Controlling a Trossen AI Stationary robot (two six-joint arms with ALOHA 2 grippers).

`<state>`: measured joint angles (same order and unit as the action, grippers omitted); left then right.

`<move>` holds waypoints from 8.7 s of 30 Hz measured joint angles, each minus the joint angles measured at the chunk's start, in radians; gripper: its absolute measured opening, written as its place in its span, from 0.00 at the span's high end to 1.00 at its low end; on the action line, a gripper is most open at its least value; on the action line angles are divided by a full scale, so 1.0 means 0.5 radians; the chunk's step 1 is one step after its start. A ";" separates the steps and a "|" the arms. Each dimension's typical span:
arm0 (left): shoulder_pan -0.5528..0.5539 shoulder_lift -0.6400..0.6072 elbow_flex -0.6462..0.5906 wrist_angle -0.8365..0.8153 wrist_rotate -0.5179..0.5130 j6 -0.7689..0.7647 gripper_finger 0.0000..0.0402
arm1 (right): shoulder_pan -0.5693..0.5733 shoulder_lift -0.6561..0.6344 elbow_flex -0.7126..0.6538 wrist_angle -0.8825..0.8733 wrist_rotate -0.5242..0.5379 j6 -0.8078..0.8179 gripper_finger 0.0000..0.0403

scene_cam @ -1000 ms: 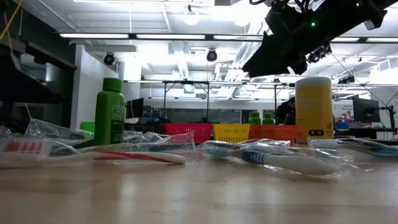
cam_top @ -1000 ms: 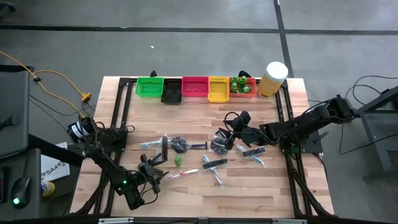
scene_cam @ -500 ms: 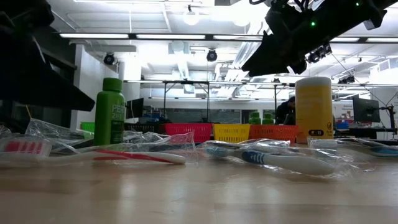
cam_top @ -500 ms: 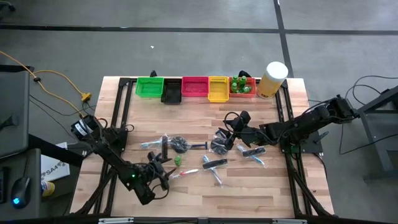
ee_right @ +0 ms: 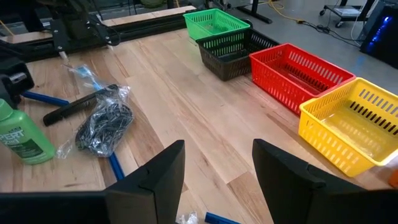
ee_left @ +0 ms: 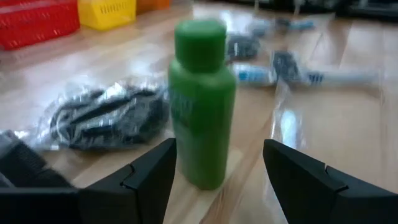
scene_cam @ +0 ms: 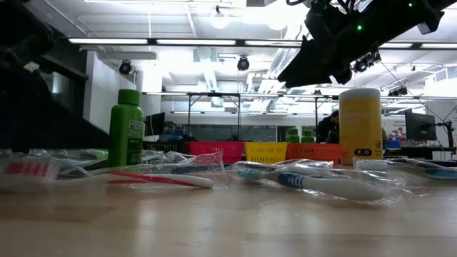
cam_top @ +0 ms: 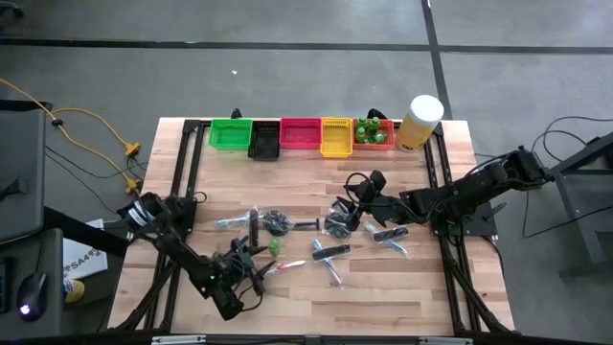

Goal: Pick & Place Travel size toiletries
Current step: Put the green shampoo bottle into the orange basket

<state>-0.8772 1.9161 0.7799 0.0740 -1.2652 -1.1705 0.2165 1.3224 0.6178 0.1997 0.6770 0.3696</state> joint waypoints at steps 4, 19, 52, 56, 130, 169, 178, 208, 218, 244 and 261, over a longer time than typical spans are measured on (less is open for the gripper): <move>0.056 0.046 0.054 0.005 0.007 0.079 0.40 | 0.000 0.000 0.000 0.005 0.002 0.001 0.55; 0.301 0.247 0.195 0.008 0.070 0.134 0.40 | 0.000 0.000 0.000 0.013 -0.007 0.002 0.55; 0.388 -0.130 0.192 0.015 0.342 1.218 0.82 | -0.001 0.918 0.021 1.808 -1.078 -1.056 0.55; 0.471 -0.144 0.192 0.113 0.496 1.380 0.82 | -0.001 1.103 0.139 1.916 -1.243 -1.069 0.55; 0.609 -0.501 0.238 -0.245 0.834 1.504 0.48 | 0.086 0.937 0.484 0.856 -0.944 -0.861 0.79; 0.164 -0.662 -0.310 -2.510 -0.326 -1.752 0.47 | -1.071 0.358 0.396 0.114 -0.759 -0.524 0.79; 0.291 -0.663 -0.310 -2.501 -0.425 -1.756 0.47 | -1.377 0.313 0.395 0.136 -0.834 -0.553 0.80; 0.406 -0.663 -0.075 -1.213 -0.044 -0.324 0.47 | -1.876 0.158 0.395 0.028 -0.772 -0.795 0.80; 0.829 -0.646 -0.078 -0.075 0.578 1.386 0.47 | -1.957 0.069 0.331 -0.009 -0.956 -0.810 0.80; 1.652 -0.971 -1.366 2.304 1.572 2.121 0.47 | -1.914 -0.209 -0.374 0.607 -0.894 -0.508 0.80; 1.651 -0.981 -1.397 2.433 1.638 2.250 0.47 | -1.808 0.027 -0.385 0.896 -0.482 -0.296 0.80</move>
<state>-0.0517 1.4258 0.0814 1.2907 -0.4460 -0.0456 -0.6874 1.3359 0.4255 0.6475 0.4361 0.2218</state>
